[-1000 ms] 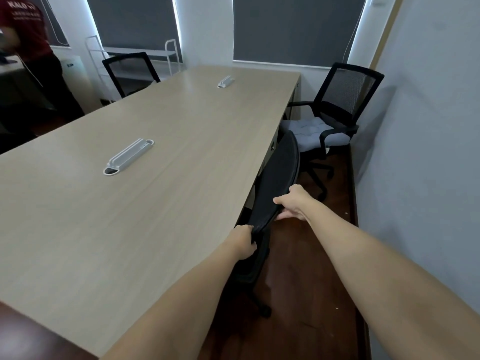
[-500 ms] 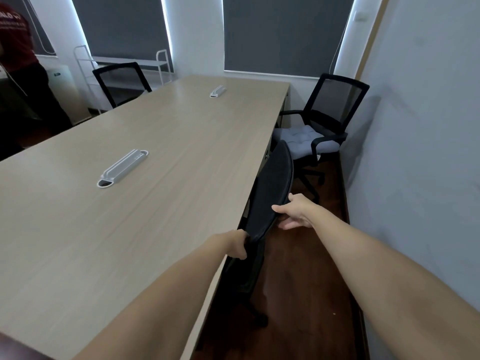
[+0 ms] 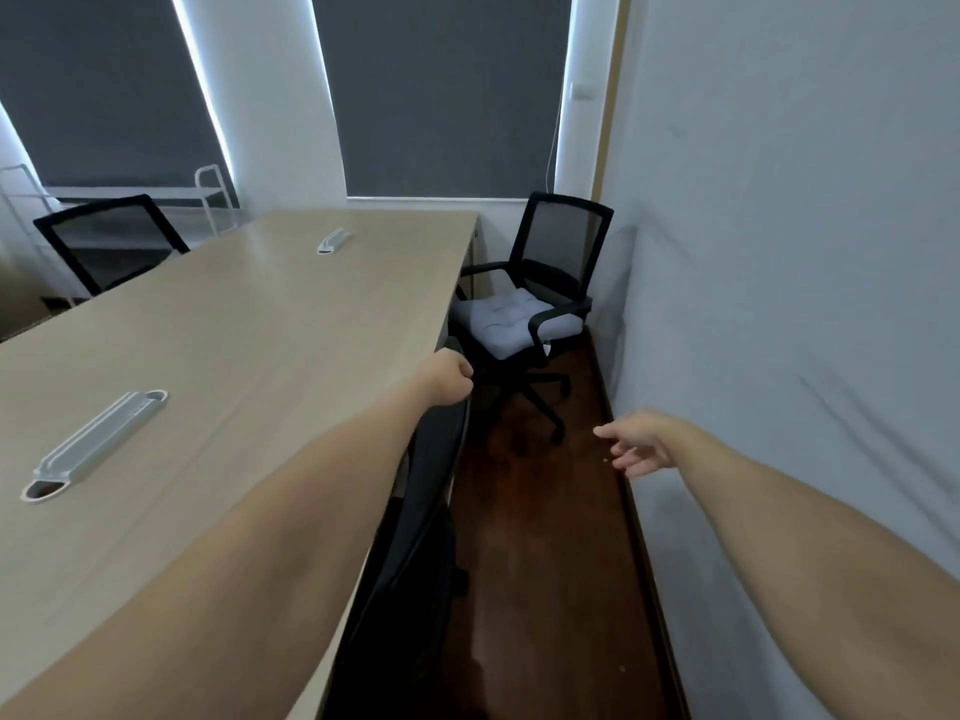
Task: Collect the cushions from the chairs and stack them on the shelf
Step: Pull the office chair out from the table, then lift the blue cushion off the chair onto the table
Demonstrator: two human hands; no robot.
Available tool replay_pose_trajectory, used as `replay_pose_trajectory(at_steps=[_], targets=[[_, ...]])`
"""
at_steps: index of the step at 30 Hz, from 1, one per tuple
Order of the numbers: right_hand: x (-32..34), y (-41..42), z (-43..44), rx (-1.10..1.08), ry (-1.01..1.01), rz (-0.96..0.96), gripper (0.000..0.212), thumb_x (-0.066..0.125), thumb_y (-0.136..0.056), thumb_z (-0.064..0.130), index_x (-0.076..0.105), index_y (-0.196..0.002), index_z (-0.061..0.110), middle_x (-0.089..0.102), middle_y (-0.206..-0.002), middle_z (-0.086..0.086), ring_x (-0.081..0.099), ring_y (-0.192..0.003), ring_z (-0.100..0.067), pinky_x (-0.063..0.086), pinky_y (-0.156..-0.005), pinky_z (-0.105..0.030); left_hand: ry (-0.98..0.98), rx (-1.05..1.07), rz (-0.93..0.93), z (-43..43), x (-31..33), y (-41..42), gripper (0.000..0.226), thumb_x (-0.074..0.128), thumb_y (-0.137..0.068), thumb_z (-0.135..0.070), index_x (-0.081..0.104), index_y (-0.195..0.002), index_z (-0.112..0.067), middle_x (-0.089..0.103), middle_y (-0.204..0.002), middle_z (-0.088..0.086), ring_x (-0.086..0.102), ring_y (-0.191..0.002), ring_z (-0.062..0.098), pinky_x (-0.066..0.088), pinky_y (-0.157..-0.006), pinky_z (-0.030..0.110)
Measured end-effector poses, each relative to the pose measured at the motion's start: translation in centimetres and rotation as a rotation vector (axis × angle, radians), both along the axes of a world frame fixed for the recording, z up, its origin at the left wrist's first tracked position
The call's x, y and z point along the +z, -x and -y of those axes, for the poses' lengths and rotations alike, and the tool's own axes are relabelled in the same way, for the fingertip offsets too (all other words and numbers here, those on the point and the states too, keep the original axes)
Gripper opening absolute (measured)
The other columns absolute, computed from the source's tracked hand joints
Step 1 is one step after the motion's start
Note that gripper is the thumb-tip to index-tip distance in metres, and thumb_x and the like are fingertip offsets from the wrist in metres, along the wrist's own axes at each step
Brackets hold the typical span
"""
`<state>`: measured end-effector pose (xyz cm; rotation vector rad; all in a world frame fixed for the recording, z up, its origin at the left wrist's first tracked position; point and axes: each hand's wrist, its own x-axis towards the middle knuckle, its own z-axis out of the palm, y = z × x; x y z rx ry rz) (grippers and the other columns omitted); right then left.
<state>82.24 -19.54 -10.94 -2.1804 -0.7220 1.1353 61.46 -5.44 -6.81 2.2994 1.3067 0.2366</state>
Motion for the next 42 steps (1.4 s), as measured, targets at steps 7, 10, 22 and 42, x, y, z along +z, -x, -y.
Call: replay_pose_trajectory(at_steps=[7,10,22,42], targets=[[1.6,-10.6,-3.7,0.006,-0.002,0.057,0.05,0.057,-0.094,0.026,0.045,-0.133,-0.002,0.054,-0.083,-0.008,0.055,-0.065,-0.017,0.05,-0.081,-0.036,0.021,-0.064,-0.065,-3.5,-0.8,-11.8,0.029,0.047,-0.089,-0.01,0.043,-0.065,-0.027,0.042,-0.072,-0.007,0.047,-0.082,0.016,0.039,-0.074,0.024],[2.3,-14.9,-6.1,0.065,0.049,0.125,0.049,0.058,-0.093,0.028,0.046,-0.131,-0.001,0.059,-0.099,-0.011,0.058,-0.067,-0.017,0.053,-0.062,-0.033,0.073,-0.028,-0.078,-5.4,-1.6,-16.4,0.038,0.046,-0.088,-0.009,0.03,-0.06,-0.03,0.033,-0.068,-0.01,0.037,-0.062,0.008,0.032,-0.057,0.018],[1.2,-26.4,-25.2,0.198,0.056,0.195,0.047,0.059,-0.092,0.028,0.049,-0.13,0.004,0.06,-0.082,-0.005,0.06,-0.069,-0.015,0.049,-0.05,-0.03,0.131,0.065,-0.145,-22.1,-4.5,-26.5,0.011,0.046,-0.091,-0.01,0.056,-0.096,-0.012,0.054,-0.099,0.008,0.052,-0.088,0.021,0.042,-0.075,0.027],[-2.6,-45.8,-61.8,0.205,0.094,0.118,0.051,0.056,-0.094,0.021,0.04,-0.138,0.002,0.056,-0.129,-0.018,0.059,-0.11,-0.029,0.049,-0.084,-0.04,0.187,0.132,-0.281,-56.2,-8.5,-44.9,0.041,0.045,-0.094,-0.014,0.053,-0.123,0.013,0.057,-0.128,0.024,0.056,-0.118,0.034,0.046,-0.098,0.038]])
